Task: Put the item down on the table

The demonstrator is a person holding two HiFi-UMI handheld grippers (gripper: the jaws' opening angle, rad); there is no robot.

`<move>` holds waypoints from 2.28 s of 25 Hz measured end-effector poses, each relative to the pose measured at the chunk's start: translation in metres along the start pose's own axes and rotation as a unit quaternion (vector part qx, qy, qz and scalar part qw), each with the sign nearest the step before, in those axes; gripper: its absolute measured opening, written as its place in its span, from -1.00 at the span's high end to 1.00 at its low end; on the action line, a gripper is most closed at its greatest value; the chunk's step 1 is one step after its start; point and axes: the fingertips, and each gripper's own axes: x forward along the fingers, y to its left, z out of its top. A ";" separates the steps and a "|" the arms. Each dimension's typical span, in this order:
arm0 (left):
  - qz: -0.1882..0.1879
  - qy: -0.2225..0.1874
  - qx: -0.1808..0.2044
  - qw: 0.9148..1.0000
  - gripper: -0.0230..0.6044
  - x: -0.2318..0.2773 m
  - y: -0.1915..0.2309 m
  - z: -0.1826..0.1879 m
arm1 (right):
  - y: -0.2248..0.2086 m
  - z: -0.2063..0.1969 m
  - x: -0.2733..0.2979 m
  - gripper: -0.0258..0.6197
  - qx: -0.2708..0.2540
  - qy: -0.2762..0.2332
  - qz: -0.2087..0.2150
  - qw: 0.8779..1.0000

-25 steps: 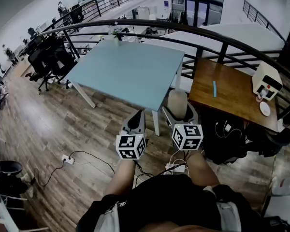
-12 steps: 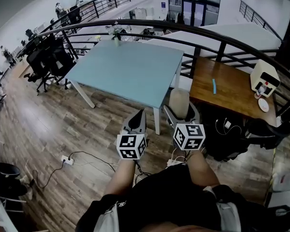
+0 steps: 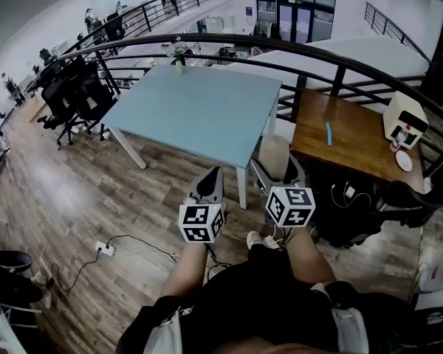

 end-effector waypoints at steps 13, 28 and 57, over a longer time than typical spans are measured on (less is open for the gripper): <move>0.000 0.004 -0.003 1.000 0.89 0.071 0.027 -0.003 | -0.027 -0.002 0.074 -0.36 -0.003 0.007 0.004 1.000; 0.018 0.021 0.000 1.000 0.89 0.203 0.063 0.009 | -0.094 0.007 0.202 -0.36 0.005 0.036 0.023 0.999; 0.033 0.058 -0.024 0.997 0.89 0.315 0.155 -0.019 | -0.179 -0.113 0.403 -0.36 0.031 0.188 -0.023 0.981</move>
